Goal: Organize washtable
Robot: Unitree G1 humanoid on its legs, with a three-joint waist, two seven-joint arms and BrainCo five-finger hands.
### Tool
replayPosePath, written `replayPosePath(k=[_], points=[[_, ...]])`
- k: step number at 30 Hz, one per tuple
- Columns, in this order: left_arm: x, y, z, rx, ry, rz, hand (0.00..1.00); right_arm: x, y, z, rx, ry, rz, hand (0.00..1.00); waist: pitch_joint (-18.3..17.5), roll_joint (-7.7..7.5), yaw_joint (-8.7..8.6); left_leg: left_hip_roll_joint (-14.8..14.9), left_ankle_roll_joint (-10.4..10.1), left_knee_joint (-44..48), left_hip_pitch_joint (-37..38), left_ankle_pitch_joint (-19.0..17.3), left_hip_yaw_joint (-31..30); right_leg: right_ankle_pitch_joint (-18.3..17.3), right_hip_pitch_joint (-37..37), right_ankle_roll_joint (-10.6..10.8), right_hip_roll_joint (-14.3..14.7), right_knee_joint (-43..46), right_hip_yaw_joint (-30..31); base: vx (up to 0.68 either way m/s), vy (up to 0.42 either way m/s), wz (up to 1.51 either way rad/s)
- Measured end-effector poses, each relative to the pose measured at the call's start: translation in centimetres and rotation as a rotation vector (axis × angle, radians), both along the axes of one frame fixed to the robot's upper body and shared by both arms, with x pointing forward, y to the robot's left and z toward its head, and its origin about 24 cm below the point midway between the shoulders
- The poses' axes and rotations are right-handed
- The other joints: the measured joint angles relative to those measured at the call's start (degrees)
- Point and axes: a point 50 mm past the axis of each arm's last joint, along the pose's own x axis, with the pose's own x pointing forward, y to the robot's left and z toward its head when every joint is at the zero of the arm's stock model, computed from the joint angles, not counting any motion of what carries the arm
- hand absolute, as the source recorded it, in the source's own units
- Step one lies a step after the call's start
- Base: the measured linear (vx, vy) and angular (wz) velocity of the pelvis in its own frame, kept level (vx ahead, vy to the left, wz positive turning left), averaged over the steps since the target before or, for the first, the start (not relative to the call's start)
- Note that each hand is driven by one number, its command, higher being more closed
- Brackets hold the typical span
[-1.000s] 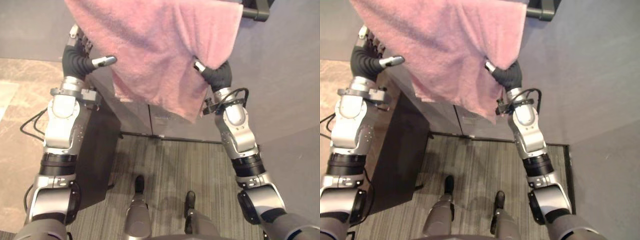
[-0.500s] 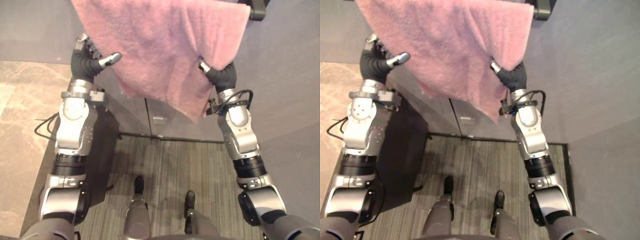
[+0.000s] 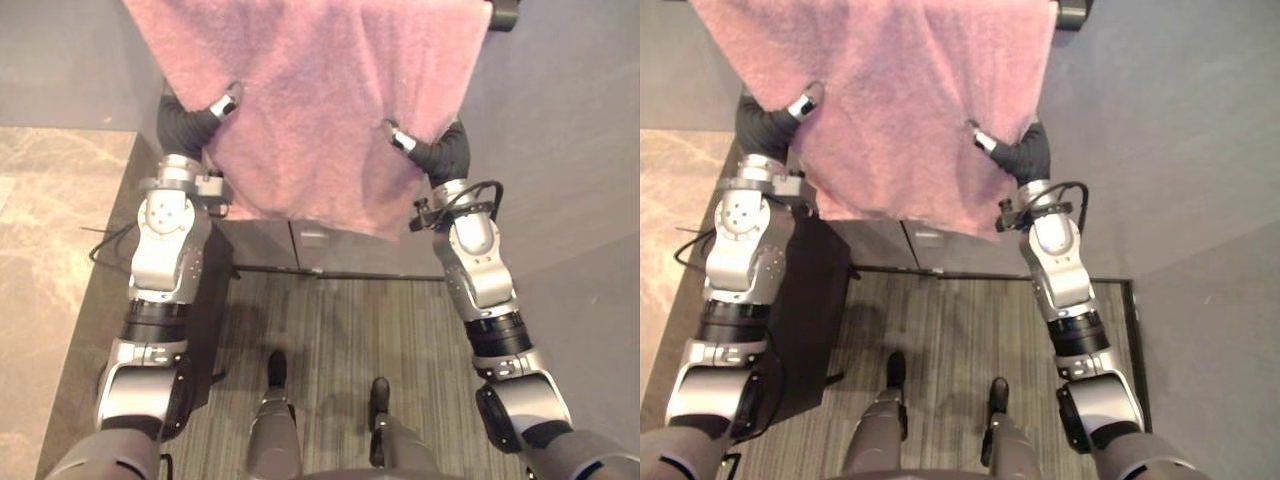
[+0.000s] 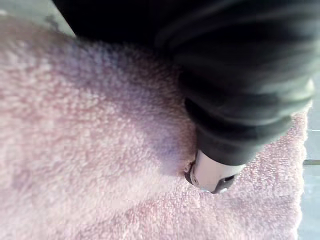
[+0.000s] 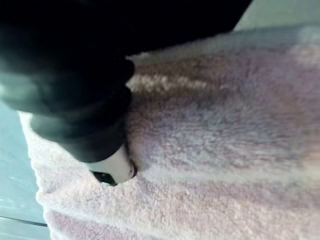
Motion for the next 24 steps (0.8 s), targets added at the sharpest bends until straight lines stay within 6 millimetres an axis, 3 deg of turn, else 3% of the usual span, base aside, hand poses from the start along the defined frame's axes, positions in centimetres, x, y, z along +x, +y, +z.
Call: replayPosePath(k=[5,10,14,17,19,24], points=[[0.0,0.1,0.0,0.005,-0.008,0.024,0.0,0.0,-1.0,-4.4,-0.013,0.177,-0.038,0.0,-0.1,0.25,-0.3,0.0,0.0,-0.1,0.2,0.0,0.2,0.0,0.0,-0.1,0.0,0.0,0.2,-0.01,0.019,-0.02],[-0.3,0.4,-1.4,0.007,0.024,0.067,0.0,-0.4,-1.4,-6.3,-0.009,0.244,-0.045,0.0,-1.2,2.02,-0.55,-0.2,0.0,-1.2,1.1,0.1,0.1,0.1,0.3,-0.1,0.0,0.0,0.3,0.01,0.004,-0.01],[-1.5,1.0,-5.5,0.053,0.139,0.122,0.0,-1.6,-1.8,-9.6,0.014,0.35,-0.06,0.0,-2.1,3.23,-0.82,-0.2,0.0,-2.3,3.0,0.1,0.3,0.0,2.0,-0.1,0.1,-1.0,0.3,0.04,0.017,-0.01],[-2.8,1.5,-10.4,0.077,0.309,0.158,0.0,-3.3,-2.5,-13.1,0.017,0.465,-0.077,0.0,-2.7,3.41,-0.92,-0.3,0.0,-3.4,4.5,0.1,0.5,0.0,3.0,-0.1,0.1,-1.3,0.4,0.04,0.024,-0.03],[-4.4,2.3,-14.1,0.137,0.453,0.206,0.0,-4.6,-2.9,-15.3,-0.002,0.55,-0.069,0.0,-2.7,3.39,-1.51,-0.4,0.0,-3.4,6.3,0.0,0.5,-0.1,4.9,0.0,0.1,-1.8,0.5,0.0,0.0,0.0],[-7.8,4.8,-19.7,0.249,0.7,0.293,0.0,-7.3,-3.5,-19.0,-0.033,0.689,-0.032,0.0,-3.4,3.28,-1.52,-0.5,-1.2,-4.1,9.1,-0.9,0.3,-0.9,7.2,0.2,0.0,-1.8,0.8,-0.03,0.017,-0.01]])
